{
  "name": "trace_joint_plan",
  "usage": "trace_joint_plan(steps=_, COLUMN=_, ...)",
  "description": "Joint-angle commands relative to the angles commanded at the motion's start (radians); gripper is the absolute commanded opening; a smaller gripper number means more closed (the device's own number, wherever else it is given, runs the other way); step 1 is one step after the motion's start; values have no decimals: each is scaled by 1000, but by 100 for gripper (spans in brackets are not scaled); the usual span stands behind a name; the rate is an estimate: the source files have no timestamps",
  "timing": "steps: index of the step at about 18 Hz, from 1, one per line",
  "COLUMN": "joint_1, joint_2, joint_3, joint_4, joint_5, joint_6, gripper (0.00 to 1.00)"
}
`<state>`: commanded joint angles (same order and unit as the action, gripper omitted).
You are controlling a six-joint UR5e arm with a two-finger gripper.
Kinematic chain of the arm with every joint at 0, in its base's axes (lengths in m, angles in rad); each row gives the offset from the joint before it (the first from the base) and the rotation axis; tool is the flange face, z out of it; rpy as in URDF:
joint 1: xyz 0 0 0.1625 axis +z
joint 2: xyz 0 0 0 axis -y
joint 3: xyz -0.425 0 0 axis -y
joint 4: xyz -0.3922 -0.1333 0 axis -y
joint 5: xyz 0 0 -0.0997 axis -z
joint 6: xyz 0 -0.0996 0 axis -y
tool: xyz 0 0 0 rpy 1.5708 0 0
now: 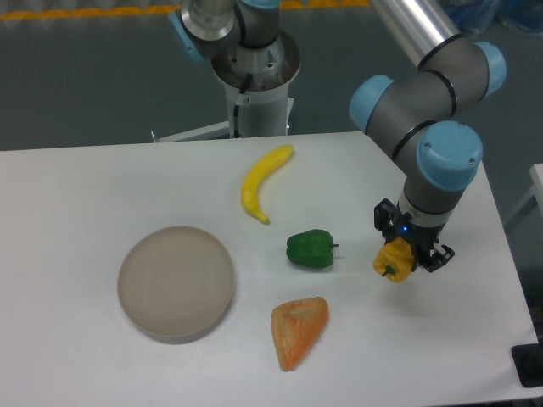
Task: Place the yellow pepper on the plate
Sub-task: 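Carry the held yellow pepper over to the beige plate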
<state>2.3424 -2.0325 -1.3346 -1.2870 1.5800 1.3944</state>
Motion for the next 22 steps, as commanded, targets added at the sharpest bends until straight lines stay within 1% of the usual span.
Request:
trace_joint_plan(steps=5, joint_1=-15, joint_2=20, joint_3=-2, joint_4=-5, joint_5=-2, joint_6=-17, gripper=21)
trace_joint_plan(steps=8, joint_1=-47, joint_2=61, joint_3=-23, joint_4=-60, joint_5=-6, joint_6=-63, gripper=21)
trace_joint_plan(steps=10, joint_1=-90, joint_2=74, joint_3=-28, joint_4=-86, joint_5=-26, joint_6=-118, gripper=21)
trace_joint_plan(steps=12, joint_1=-142, joint_2=78, joint_3=-40, joint_4=-87, joint_5=-35, joint_6=-170, gripper=21)
trace_joint_plan(steps=13, joint_1=-173, joint_2=83, joint_3=-60, joint_4=-84, joint_5=-44, joint_6=-201, gripper=21)
trace_joint_plan(steps=14, joint_1=-190, joint_2=90, joint_3=-87, joint_4=-77, joint_5=-55, joint_6=-231, gripper=21)
trace_joint_plan(steps=15, joint_1=-210, joint_2=97, joint_3=-101, joint_4=-77, joint_5=-67, joint_6=-253, gripper=21)
trace_joint_plan(steps=16, joint_1=-245, joint_2=98, joint_3=-112, joint_4=-78, joint_5=-112, joint_6=-279, gripper=21)
trace_joint_plan(steps=18, joint_1=-287, joint_2=101, joint_3=-139, joint_4=-77, joint_5=-188, joint_6=-349, gripper=21)
trace_joint_plan(steps=20, joint_1=-355, joint_2=101, joint_3=-159, joint_4=-75, joint_5=-199, joint_6=-408, gripper=21)
trace_joint_plan(steps=22, joint_1=-417, joint_2=88, joint_3=-161, joint_4=-69, joint_5=-199, joint_6=-477, gripper=22)
